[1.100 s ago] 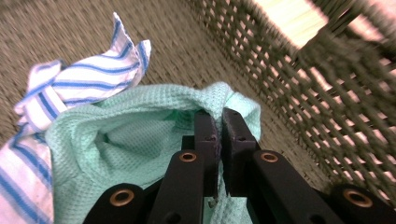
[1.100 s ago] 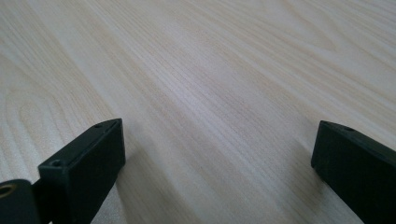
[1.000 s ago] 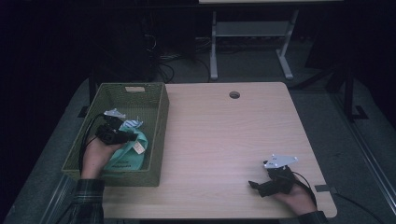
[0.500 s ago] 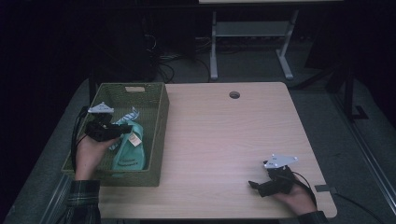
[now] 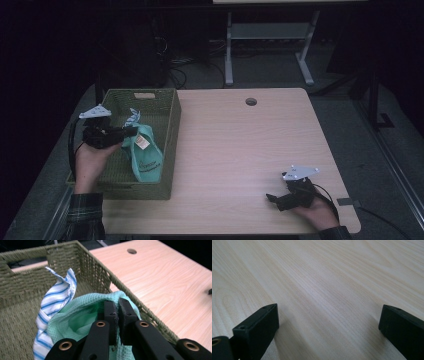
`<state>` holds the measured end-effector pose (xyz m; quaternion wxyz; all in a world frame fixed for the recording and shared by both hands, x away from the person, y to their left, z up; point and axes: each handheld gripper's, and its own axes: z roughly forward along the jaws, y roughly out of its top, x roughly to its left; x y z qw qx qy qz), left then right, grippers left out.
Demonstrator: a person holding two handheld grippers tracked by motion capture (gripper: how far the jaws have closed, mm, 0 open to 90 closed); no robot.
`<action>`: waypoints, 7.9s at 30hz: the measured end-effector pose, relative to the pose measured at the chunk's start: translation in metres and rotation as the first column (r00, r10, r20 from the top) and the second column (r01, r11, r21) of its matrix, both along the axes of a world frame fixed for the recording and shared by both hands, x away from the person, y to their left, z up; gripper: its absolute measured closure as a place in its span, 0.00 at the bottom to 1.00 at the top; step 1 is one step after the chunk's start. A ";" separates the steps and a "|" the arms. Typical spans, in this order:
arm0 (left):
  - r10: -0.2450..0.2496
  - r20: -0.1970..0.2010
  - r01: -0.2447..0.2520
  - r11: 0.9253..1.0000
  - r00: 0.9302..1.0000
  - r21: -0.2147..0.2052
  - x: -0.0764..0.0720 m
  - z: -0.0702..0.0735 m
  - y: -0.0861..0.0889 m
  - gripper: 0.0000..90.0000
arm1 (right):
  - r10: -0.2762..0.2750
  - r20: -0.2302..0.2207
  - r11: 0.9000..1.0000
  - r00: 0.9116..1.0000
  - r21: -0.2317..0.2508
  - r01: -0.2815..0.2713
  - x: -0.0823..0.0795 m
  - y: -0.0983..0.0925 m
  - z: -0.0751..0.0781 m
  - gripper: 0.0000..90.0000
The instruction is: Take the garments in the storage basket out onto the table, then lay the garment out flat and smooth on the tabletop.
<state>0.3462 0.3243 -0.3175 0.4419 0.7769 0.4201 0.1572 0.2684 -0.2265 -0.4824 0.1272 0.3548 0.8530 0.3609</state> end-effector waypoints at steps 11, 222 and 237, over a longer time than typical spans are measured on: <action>-0.023 0.030 0.024 0.999 0.999 -0.039 0.001 0.020 0.000 0.95 | -0.001 0.001 1.000 1.000 0.000 0.001 0.000 0.000 0.000 0.03; -0.508 -0.229 0.552 0.807 0.830 0.210 -0.044 -0.141 -0.243 0.98 | 0.001 -0.010 1.000 1.000 0.010 -0.001 -0.001 -0.009 0.010 0.29; -0.494 -0.242 0.542 0.814 0.835 0.209 -0.044 -0.140 -0.244 0.98 | -0.019 0.055 0.995 0.998 0.098 0.013 0.031 -0.018 0.056 0.73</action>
